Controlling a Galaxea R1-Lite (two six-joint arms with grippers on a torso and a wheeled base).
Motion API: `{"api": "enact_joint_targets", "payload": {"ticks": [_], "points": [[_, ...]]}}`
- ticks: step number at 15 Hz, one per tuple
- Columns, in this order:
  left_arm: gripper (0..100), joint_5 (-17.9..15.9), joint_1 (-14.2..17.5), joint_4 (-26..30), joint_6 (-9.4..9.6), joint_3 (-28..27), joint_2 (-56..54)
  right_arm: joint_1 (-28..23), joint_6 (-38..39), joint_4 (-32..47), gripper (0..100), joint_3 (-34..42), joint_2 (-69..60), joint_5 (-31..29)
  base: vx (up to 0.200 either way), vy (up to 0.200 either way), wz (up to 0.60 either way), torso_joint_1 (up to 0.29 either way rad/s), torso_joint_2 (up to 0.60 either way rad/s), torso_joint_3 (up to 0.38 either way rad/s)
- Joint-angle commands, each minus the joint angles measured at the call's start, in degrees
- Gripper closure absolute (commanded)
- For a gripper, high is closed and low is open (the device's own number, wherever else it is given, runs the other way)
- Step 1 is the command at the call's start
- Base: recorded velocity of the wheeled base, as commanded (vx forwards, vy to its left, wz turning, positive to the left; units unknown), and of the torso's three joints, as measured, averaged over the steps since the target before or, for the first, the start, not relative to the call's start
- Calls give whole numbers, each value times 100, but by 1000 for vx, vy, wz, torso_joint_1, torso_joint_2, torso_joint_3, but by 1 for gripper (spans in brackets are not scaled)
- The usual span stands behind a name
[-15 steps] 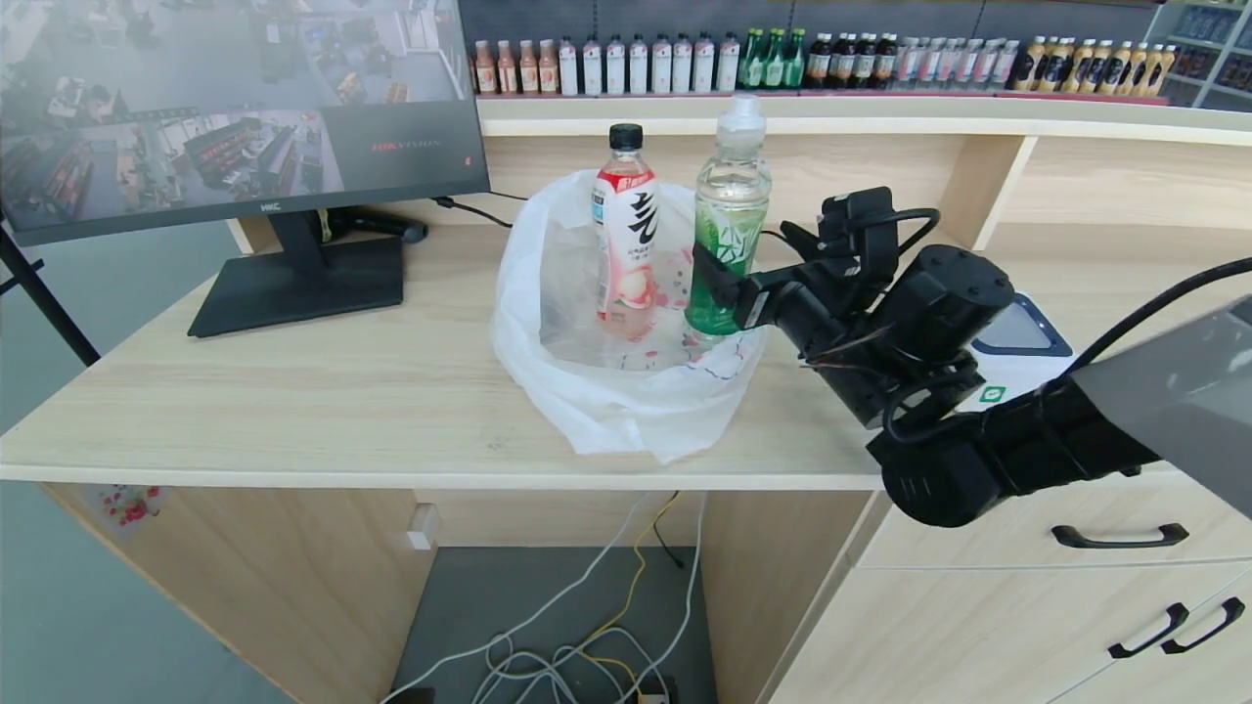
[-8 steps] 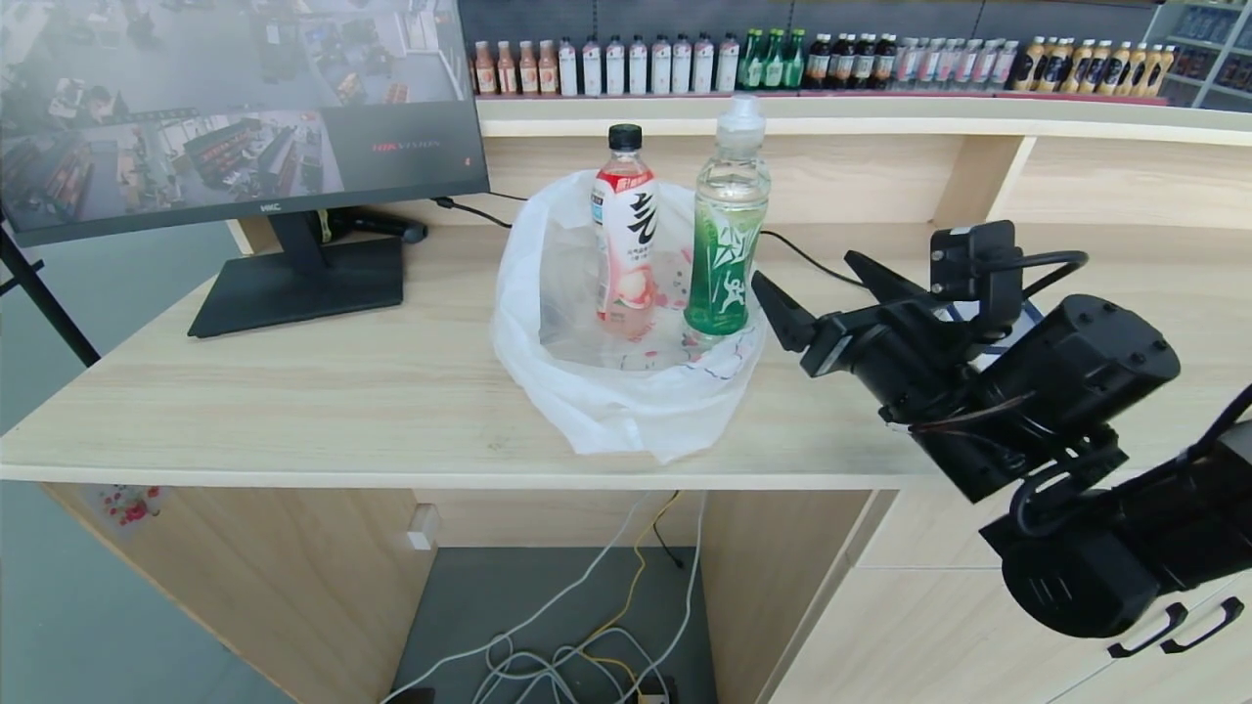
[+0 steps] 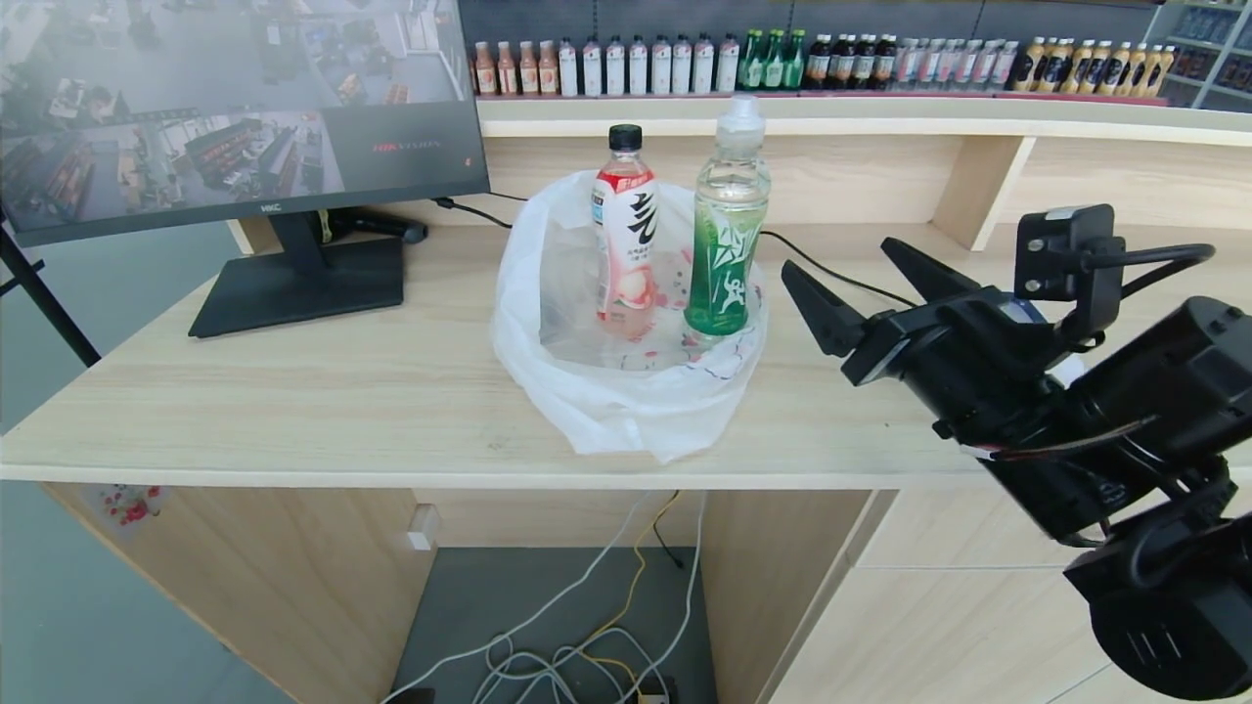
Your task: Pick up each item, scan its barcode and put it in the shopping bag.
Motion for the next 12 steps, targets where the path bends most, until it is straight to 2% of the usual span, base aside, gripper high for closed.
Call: {"api": "enact_joint_targets", "payload": {"ticks": [1,2,7,12], "points": [[0,7,-4,0,1,0,-2,32,-2,-1,0,263,-198,0,0,0,0,0,0,0],[0,7,-4,0,1,0,-2,32,7,-1,0,289,-207,0,0,0,0,0,0,0],[0,-1,-4,0,1,0,-2,-3,148,-1,0,272,-180,0,-200,0,0,3,1,4],[0,-1,-4,0,37,0,-2,-3,156,-1,0,272,-145,0,0,0,0,0,0,0]]}}
